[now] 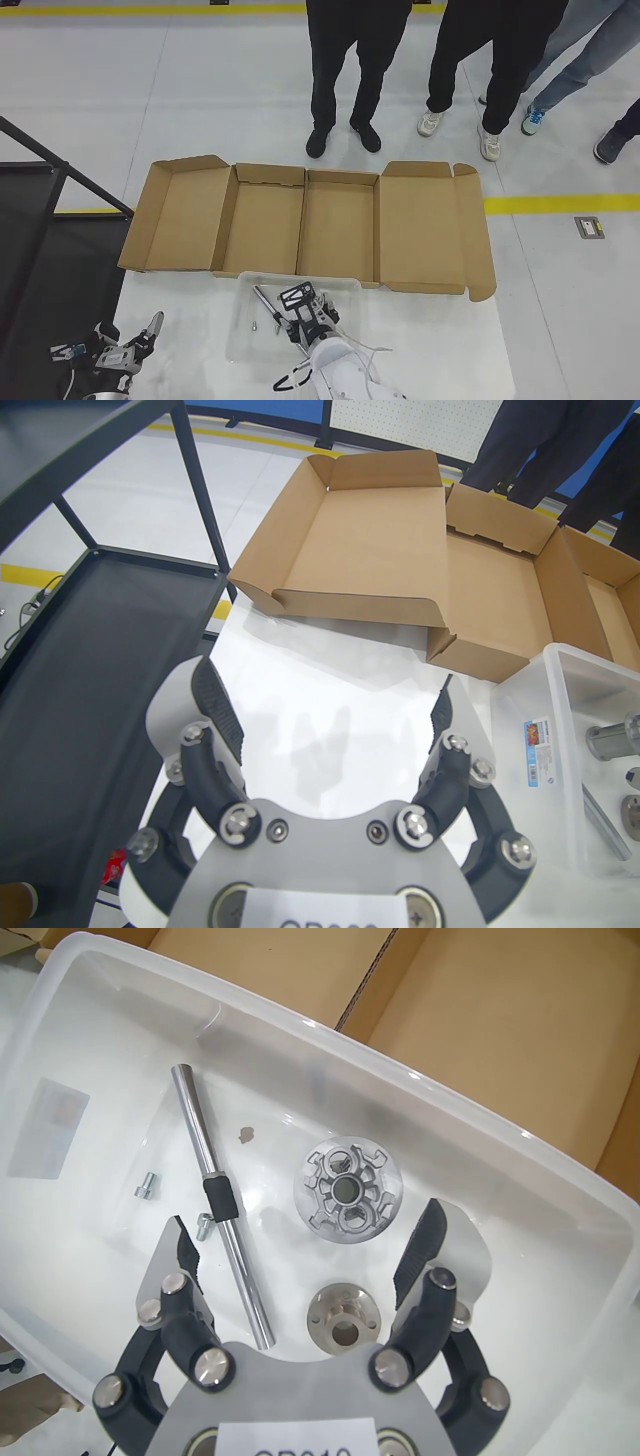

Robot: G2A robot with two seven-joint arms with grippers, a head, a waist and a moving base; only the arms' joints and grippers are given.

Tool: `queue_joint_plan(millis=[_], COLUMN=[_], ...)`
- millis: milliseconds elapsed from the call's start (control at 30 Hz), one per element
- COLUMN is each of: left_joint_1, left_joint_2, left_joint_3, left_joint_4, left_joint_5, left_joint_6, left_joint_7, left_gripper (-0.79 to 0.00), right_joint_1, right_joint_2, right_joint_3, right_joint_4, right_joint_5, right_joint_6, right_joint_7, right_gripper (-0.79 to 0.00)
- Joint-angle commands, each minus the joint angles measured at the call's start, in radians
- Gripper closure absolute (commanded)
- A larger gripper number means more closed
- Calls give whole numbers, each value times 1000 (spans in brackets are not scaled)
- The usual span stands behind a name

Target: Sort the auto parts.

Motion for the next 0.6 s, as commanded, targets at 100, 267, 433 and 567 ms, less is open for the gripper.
queue_joint_plan(millis=[100,267,433,567], left_joint_1=[0,0,0,0], left_joint_2=[0,0,0,0], left_joint_3=[0,0,0,0], left_joint_4=[0,0,0,0], left_joint_5=[0,0,0,0], left_joint_6=[0,0,0,0], left_joint_7=[0,0,0,0], left_gripper=[-785,-785,-785,-785], right_joint_1=[13,21,21,20], right_joint_2=[-13,-25,-33,-39], right_joint_3=[11,23,39,48], right_joint_4=[33,59,75,85], right_joint_5=[9,11,11,8], right_joint_6=[10,14,14,9], right_joint_7=[-6,-11,-16,-19], right_gripper=[-748,-616,-533,-496])
